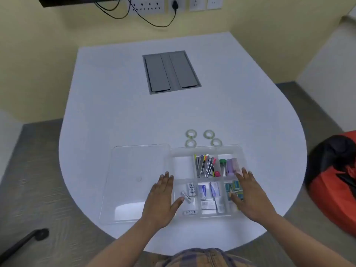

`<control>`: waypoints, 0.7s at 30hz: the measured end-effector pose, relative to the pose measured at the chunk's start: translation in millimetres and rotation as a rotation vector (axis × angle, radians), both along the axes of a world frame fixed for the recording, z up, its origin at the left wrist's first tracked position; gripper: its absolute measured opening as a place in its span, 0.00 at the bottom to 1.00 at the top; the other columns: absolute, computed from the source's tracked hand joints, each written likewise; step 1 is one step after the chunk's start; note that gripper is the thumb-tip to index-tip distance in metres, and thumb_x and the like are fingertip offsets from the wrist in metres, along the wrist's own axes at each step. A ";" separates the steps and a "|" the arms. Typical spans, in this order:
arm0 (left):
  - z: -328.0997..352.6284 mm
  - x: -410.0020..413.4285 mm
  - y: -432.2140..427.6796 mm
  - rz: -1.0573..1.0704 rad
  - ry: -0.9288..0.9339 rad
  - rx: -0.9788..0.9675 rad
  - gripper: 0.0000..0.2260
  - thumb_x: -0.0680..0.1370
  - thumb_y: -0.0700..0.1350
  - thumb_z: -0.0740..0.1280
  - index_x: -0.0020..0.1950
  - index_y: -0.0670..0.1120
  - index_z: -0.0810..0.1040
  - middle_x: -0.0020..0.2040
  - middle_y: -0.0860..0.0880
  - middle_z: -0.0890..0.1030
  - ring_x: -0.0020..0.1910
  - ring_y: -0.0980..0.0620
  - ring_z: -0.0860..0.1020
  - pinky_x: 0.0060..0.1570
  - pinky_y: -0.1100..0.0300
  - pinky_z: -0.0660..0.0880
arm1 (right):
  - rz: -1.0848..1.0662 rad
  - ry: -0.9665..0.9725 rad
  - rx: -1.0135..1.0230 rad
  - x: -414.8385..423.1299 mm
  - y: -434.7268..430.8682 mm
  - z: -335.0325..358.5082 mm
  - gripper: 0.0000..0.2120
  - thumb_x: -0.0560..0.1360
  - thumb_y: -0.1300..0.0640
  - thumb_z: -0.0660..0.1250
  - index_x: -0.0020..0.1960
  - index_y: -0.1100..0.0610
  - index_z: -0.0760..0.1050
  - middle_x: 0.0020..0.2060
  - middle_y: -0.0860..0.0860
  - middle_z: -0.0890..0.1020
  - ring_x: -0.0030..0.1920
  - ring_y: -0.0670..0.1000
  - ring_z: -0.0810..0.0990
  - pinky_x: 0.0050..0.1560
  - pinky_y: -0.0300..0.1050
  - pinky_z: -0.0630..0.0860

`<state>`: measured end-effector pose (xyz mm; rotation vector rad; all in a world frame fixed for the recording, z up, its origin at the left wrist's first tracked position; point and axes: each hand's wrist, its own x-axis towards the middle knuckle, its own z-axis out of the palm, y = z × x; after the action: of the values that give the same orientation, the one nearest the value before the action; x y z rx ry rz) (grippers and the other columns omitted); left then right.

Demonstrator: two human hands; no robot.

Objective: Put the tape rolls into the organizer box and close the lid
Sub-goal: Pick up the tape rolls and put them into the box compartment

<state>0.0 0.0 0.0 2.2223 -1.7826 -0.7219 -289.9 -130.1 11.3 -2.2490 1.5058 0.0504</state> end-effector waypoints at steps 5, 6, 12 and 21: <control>4.6 -16.0 -4.4 0.175 0.053 0.031 0.33 0.80 0.61 0.56 0.78 0.47 0.48 0.80 0.49 0.46 0.78 0.53 0.45 0.76 0.56 0.45 | 0.156 0.035 0.017 -18.2 -10.7 -10.1 0.37 0.77 0.40 0.58 0.78 0.53 0.46 0.79 0.51 0.49 0.78 0.55 0.43 0.77 0.51 0.49; 4.8 -15.5 -4.1 0.203 0.057 0.021 0.33 0.80 0.60 0.57 0.78 0.46 0.49 0.80 0.49 0.47 0.78 0.53 0.46 0.76 0.56 0.46 | 0.175 0.019 0.014 -20.4 -10.6 -11.6 0.36 0.77 0.39 0.58 0.78 0.52 0.48 0.79 0.50 0.49 0.78 0.55 0.43 0.77 0.52 0.50; -0.1 7.7 -1.1 0.493 0.059 -0.048 0.27 0.81 0.54 0.57 0.77 0.44 0.57 0.79 0.47 0.56 0.77 0.52 0.53 0.74 0.56 0.53 | 0.228 -0.128 0.006 -26.3 -13.0 -6.6 0.32 0.77 0.46 0.64 0.77 0.52 0.56 0.77 0.48 0.53 0.77 0.49 0.46 0.77 0.49 0.48; -13.8 41.7 -18.8 0.391 -0.046 -0.050 0.21 0.80 0.46 0.63 0.72 0.43 0.67 0.77 0.45 0.61 0.76 0.47 0.60 0.71 0.49 0.63 | 0.114 -0.304 0.000 8.7 -42.5 16.9 0.10 0.73 0.56 0.70 0.53 0.49 0.78 0.47 0.45 0.79 0.47 0.46 0.78 0.43 0.31 0.68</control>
<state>41.7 -18.8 -13.8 2.4627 -1.3025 -0.5386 -281.2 -172.6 28.2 -2.2212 1.2173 -0.2464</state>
